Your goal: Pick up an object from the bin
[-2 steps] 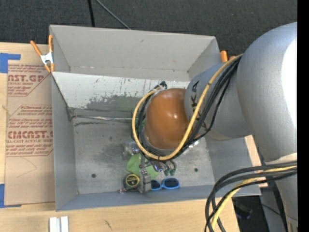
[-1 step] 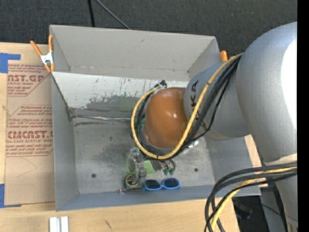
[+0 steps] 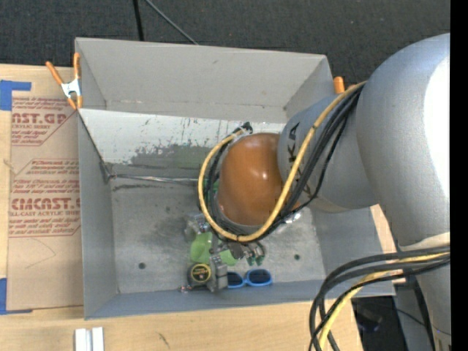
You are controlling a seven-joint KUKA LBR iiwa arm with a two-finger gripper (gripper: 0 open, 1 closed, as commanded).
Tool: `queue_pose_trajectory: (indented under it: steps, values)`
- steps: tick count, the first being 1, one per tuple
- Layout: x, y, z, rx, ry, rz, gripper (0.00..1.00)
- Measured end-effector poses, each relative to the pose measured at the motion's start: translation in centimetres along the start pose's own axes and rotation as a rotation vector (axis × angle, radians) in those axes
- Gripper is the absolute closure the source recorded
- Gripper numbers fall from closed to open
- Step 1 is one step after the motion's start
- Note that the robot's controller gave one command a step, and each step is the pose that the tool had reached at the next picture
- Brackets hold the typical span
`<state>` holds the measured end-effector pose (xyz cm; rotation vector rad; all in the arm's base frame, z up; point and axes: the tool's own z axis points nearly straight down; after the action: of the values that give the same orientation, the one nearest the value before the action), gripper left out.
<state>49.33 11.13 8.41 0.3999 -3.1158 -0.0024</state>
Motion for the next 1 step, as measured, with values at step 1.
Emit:
queue_pose_trajectory:
  steps: [1]
  values:
    - [0.98,-2.68,1.27,0.000,-0.011,0.021,0.00]
